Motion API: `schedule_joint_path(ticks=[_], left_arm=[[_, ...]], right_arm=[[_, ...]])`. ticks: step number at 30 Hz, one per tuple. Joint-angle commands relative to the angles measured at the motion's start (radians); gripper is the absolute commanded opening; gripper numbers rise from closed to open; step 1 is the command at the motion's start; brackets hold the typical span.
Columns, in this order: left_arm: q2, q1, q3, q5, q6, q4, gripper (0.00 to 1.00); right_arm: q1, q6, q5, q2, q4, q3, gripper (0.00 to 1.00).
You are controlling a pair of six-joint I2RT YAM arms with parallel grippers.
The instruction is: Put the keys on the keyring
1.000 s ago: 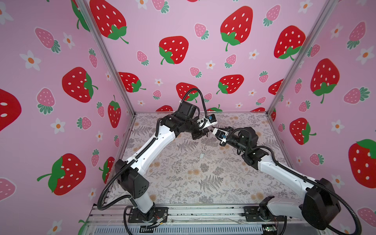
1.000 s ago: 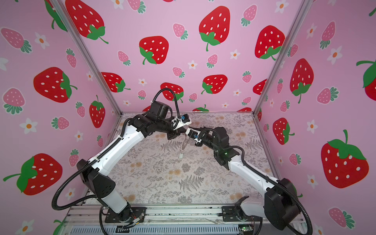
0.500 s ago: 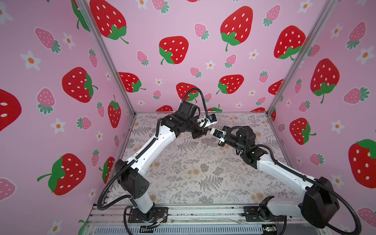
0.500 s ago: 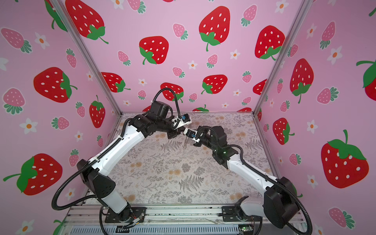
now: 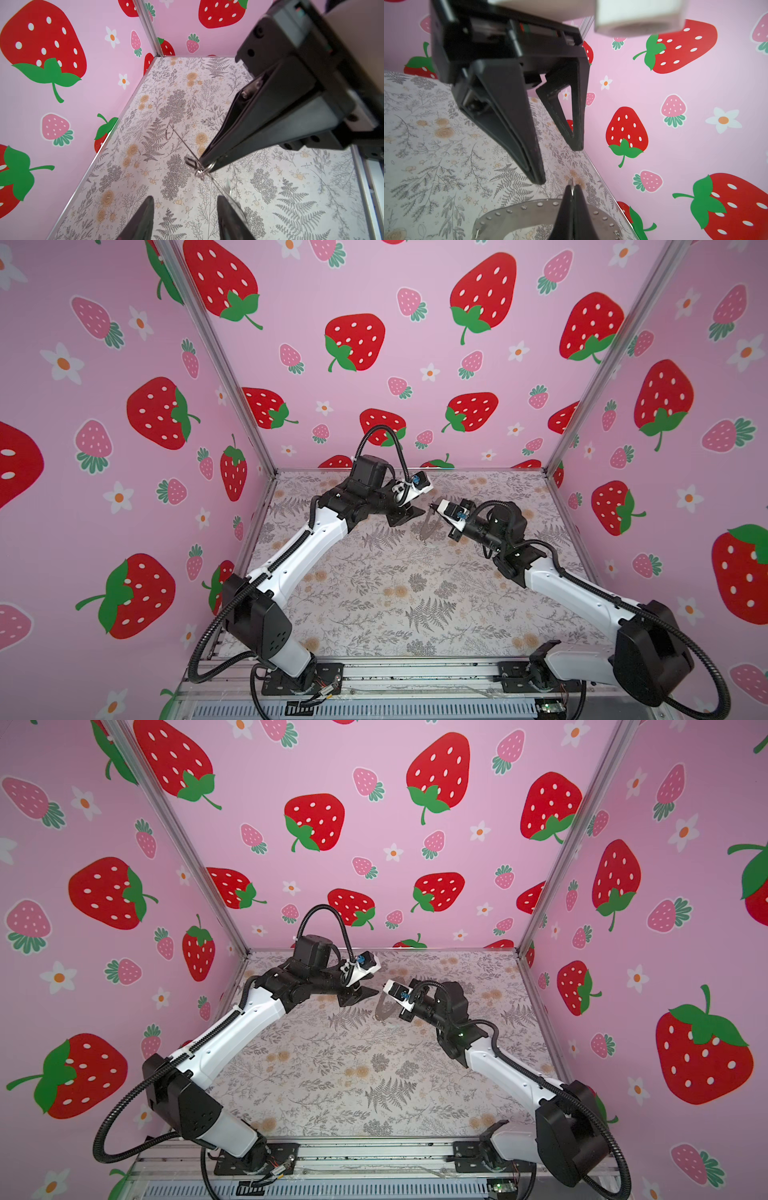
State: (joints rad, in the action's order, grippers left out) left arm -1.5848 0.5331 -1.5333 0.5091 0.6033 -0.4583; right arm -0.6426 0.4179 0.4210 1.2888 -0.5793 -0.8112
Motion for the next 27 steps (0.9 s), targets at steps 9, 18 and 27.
schedule_joint_path(ticks=[9, 18, 27], left_arm=[[0.016, 0.001, 0.102, 0.154, -0.083, 0.193, 0.48], [0.001, 0.007, 0.122, 0.155, -0.128, 0.276, 0.45], [0.008, 0.030, 0.146, 0.199, -0.125, 0.346, 0.41]], right_arm=[[0.028, -0.195, 0.090, -0.039, -0.309, 0.070, 0.00], [0.037, -0.323, 0.105, -0.008, -0.468, 0.095, 0.00], [0.041, -0.361, 0.091, 0.004, -0.503, 0.099, 0.00]])
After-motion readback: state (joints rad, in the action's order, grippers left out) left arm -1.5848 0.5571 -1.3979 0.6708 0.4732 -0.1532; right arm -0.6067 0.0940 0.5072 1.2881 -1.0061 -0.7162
